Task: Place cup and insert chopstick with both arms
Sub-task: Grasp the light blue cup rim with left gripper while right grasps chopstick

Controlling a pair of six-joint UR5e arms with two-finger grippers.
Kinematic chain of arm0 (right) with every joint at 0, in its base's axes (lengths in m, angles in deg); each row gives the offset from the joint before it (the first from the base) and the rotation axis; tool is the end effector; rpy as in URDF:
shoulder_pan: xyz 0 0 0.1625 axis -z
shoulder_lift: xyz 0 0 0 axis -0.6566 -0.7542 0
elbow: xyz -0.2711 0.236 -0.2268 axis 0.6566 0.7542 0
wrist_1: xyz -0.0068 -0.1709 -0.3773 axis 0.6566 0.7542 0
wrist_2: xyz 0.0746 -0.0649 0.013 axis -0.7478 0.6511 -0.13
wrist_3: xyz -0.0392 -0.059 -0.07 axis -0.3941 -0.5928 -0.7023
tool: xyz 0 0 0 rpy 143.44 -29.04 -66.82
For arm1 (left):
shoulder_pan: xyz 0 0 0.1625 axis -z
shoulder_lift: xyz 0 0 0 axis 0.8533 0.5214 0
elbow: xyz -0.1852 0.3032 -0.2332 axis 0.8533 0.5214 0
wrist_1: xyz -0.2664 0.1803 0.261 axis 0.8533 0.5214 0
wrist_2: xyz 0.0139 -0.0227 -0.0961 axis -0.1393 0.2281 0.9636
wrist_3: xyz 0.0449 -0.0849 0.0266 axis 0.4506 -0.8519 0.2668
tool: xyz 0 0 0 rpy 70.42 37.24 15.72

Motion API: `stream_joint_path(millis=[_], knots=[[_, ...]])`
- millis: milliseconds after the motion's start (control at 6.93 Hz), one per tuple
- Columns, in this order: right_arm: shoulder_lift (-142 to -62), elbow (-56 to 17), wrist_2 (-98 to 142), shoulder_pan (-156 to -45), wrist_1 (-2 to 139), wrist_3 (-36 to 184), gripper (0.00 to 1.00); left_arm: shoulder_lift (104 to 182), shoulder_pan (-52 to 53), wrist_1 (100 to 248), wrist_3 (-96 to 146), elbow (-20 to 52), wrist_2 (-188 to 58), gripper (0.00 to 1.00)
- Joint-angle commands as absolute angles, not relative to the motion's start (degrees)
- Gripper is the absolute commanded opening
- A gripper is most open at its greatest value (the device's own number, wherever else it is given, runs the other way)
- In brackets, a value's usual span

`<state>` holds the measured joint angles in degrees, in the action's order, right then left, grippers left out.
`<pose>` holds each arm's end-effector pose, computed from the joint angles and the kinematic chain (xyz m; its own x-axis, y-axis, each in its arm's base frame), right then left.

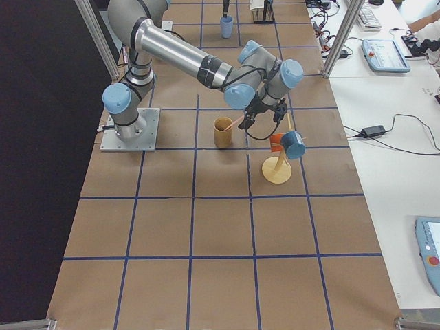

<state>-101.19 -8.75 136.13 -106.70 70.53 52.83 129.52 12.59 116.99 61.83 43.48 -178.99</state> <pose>-0.1207 -0.5861 0.3362 -0.9417 0.3359 -0.0176 0.2988 0.8595 0.4147 0.0265 -0.4772 0.2545 -0.9983 0.0571 -0.0097 0.0560 0.9945 0.0882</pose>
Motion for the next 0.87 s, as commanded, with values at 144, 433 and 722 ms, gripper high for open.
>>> stream_joint_path(millis=[144,433,722], knots=[[-101.15,-8.84,136.15,-106.70,70.20,52.79,0.87,131.01,12.61,115.94,61.73,43.74,-178.78,0.90],[-101.15,-8.93,136.07,-106.70,70.20,52.79,0.73,130.92,12.61,115.76,61.03,43.48,-178.78,0.26],[-101.15,-8.93,134.06,-106.70,70.28,52.88,0.49,130.92,12.61,115.32,60.94,43.39,-178.42,0.14]])
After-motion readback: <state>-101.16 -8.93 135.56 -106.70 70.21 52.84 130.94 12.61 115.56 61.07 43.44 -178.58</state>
